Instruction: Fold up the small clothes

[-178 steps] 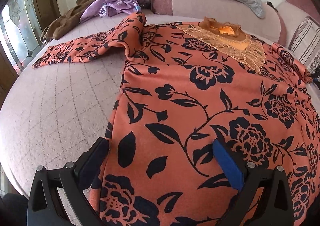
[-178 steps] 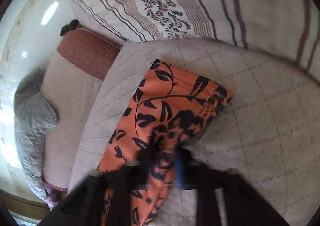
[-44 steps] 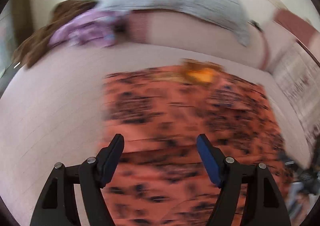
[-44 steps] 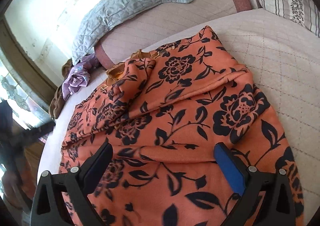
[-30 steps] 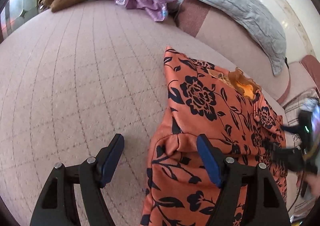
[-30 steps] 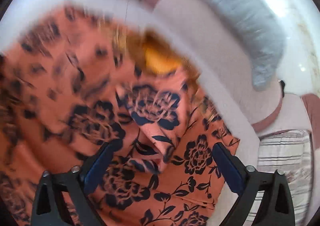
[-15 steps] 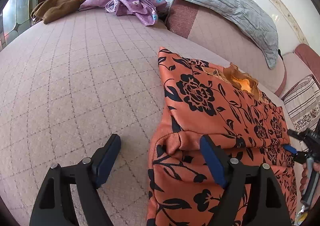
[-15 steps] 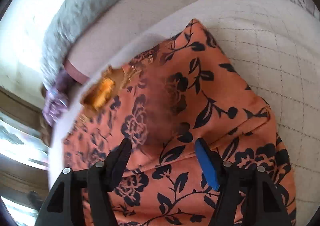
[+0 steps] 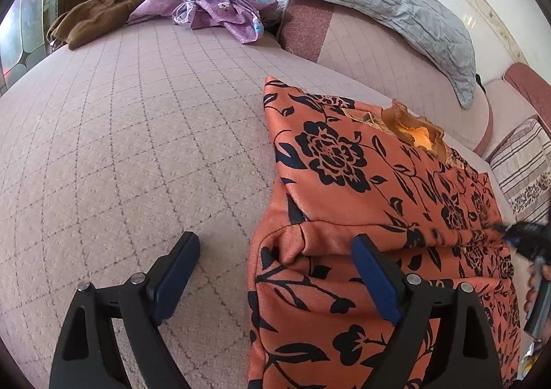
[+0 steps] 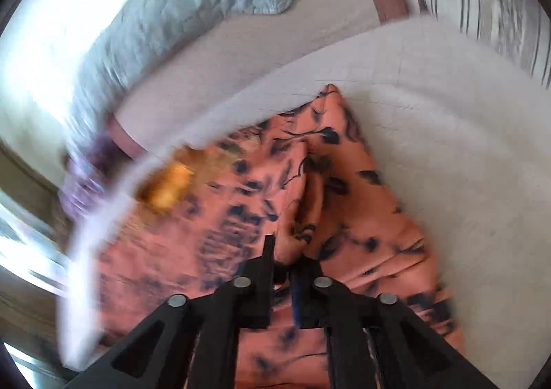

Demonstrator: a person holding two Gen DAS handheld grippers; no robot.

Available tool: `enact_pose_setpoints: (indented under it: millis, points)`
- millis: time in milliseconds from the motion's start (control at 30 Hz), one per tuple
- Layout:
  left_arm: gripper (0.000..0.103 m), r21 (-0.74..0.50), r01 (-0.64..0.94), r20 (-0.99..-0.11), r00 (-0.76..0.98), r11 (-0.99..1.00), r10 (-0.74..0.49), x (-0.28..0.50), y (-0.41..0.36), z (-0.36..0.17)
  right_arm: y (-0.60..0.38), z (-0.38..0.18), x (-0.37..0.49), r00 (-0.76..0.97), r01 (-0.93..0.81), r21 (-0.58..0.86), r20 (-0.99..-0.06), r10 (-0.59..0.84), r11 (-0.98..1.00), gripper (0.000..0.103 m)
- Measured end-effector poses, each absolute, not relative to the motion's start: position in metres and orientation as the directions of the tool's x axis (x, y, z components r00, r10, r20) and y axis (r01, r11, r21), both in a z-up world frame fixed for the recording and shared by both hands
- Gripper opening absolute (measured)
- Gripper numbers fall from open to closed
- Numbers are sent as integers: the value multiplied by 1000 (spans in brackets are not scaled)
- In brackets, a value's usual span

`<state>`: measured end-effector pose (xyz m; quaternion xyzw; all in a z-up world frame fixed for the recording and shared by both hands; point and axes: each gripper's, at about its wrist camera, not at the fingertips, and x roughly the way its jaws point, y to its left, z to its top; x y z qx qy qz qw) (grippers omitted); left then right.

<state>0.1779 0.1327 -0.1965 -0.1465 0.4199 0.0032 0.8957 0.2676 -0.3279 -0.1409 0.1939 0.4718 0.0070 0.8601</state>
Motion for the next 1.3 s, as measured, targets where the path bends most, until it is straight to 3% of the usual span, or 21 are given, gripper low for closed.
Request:
enact_pose_setpoints:
  millis: [67,133,200,233,433,567,633,800,900,1033,1200,1300]
  points:
    - [90,-275,-128,-748,651,953,-128,177,135,-196,-333,-162,274,468,202,315,-863,191,927,37]
    - [90,-294,-129,-743,654,947,-141,176,137,-195,-345,-151,258,530,227,374,-822,208,899,41]
    - [90,-284,-134,-753,645,949,-134,176,137,-192,-349,-143,242,544,224,367,-816,196,903,71]
    - [90,-274,-140,-762,635,951,-126,174,136,-190,-349,-138,232,560,212,369,-804,197,905,72]
    - [91,-372,-169,-758,623,913,-193,112,143,-161,-366,-145,146,536,140,521,-755,378,842,72]
    - [84,-330,-208,-841,508,921,-186,69,143,-183,-374,-167,100,490,130,579,-743,456,805,72]
    - [83,-233,-176,-852,511,957,-113,48,132,-172,-378,-165,87,500,120,583,-735,458,803,72]
    - [84,-318,-185,-838,514,930,-184,9,128,-158,-388,-149,66,533,115,582,-720,444,805,72]
    - [84,-291,-189,-874,451,938,-181,-1,121,-171,-400,-151,58,496,174,514,-782,376,840,72]
    - [83,-246,-162,-890,428,956,-157,-14,109,-176,-415,-159,42,439,186,549,-789,431,815,70]
    - [83,-235,-127,-895,416,964,-163,-25,94,-180,-418,-170,21,375,190,544,-810,451,818,50]
    - [83,-242,-134,-891,422,961,-166,-31,92,-181,-424,-167,11,395,215,552,-804,445,806,47]
